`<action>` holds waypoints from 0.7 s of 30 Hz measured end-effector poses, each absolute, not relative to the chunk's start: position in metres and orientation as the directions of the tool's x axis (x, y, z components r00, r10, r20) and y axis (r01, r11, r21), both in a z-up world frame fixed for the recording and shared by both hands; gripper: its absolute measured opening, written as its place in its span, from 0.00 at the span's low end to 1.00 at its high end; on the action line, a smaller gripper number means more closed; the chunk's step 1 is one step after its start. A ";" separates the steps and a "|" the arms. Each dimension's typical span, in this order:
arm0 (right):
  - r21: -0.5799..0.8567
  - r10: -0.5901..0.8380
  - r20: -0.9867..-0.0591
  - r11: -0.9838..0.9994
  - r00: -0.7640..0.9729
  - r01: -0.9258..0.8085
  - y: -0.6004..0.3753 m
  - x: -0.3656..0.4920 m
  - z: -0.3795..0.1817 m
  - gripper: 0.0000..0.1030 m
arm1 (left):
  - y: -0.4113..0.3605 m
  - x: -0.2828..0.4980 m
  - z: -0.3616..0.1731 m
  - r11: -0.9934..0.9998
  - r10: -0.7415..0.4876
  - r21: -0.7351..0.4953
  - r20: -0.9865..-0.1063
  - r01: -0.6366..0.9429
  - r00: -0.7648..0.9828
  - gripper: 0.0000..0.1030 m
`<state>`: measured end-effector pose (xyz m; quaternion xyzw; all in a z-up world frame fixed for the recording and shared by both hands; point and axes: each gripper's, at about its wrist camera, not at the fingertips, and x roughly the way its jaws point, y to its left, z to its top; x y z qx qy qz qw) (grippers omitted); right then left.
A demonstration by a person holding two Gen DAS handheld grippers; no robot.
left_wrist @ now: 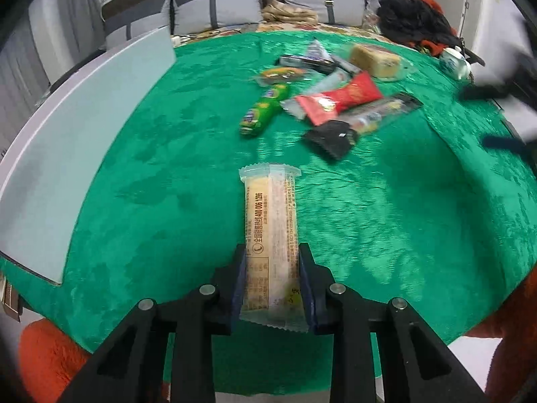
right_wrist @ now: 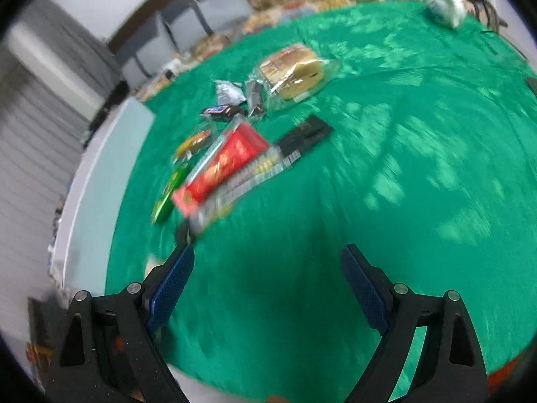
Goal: Organize snacks
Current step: 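Grasp the cream wafer bar with the left tool while the right tool grasps the black stick pack, then carry both held snacks into the white box and open both tools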
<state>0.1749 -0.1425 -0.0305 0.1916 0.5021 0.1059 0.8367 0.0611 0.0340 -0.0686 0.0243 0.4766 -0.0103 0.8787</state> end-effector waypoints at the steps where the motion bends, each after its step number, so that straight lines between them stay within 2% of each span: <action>1: 0.418 0.357 -0.812 0.908 0.461 0.033 -0.136 0.189 -0.031 0.87 | 0.038 0.062 -0.069 0.999 0.009 0.033 -0.837 0.034 0.548 0.28; 3: 0.402 0.335 -0.841 0.912 0.424 0.076 -0.118 0.221 -0.036 0.86 | 0.046 0.062 -0.070 1.000 0.006 0.020 -0.834 0.019 0.552 0.28; 4: 0.398 0.330 -0.858 0.912 0.394 0.103 -0.107 0.236 -0.042 0.80 | 0.051 0.061 -0.070 1.000 0.004 0.013 -0.833 0.013 0.553 0.28; 5: 0.392 0.323 -0.871 0.912 0.370 0.125 -0.098 0.245 -0.048 0.65 | 0.054 0.062 -0.070 1.000 0.000 0.005 -0.833 0.009 0.553 0.28; 7: 0.308 0.255 -0.914 0.942 0.315 0.133 -0.076 0.258 -0.065 0.45 | 0.059 0.062 -0.070 1.000 -0.001 0.001 -0.832 0.004 0.555 0.28; 10: 0.194 0.150 -0.932 0.976 0.329 0.103 -0.054 0.256 -0.073 0.50 | 0.064 0.065 -0.071 1.000 -0.008 -0.011 -0.829 -0.001 0.559 0.28; 12: 0.146 0.122 -0.934 0.988 0.337 0.046 -0.047 0.250 -0.076 0.45 | 0.066 0.067 -0.072 1.000 -0.014 -0.016 -0.829 0.000 0.558 0.28; 13: 0.127 0.122 -0.936 0.992 0.329 -0.006 -0.046 0.246 -0.078 0.34 | 0.067 0.069 -0.071 1.000 -0.021 -0.025 -0.831 0.000 0.557 0.28; 14: 0.117 0.129 -0.940 0.991 0.316 -0.059 -0.047 0.241 -0.078 0.29 | 0.067 0.069 -0.071 0.999 -0.029 -0.037 -0.832 -0.002 0.554 0.28; 16: 0.090 0.121 -0.957 0.988 0.264 -0.127 -0.058 0.227 -0.078 0.24 | 0.073 0.070 -0.070 0.997 -0.060 -0.079 -0.835 -0.010 0.547 0.28; 18: 0.058 0.093 -0.968 0.986 0.231 -0.155 -0.076 0.214 -0.078 0.27 | 0.078 0.072 -0.069 0.992 -0.092 -0.121 -0.837 -0.018 0.539 0.28; 19: 0.070 0.099 -0.971 0.988 0.219 -0.139 -0.089 0.209 -0.077 0.32 | 0.080 0.074 -0.069 0.990 -0.106 -0.139 -0.837 -0.022 0.537 0.28; 20: 0.088 0.113 -0.969 0.989 0.221 -0.120 -0.097 0.208 -0.075 0.46 | 0.082 0.075 -0.069 0.987 -0.119 -0.156 -0.836 -0.026 0.536 0.28; 21: 0.116 0.135 -0.964 0.989 0.229 -0.096 -0.104 0.207 -0.072 0.54 | 0.084 0.078 -0.069 0.984 -0.130 -0.174 -0.834 -0.032 0.536 0.28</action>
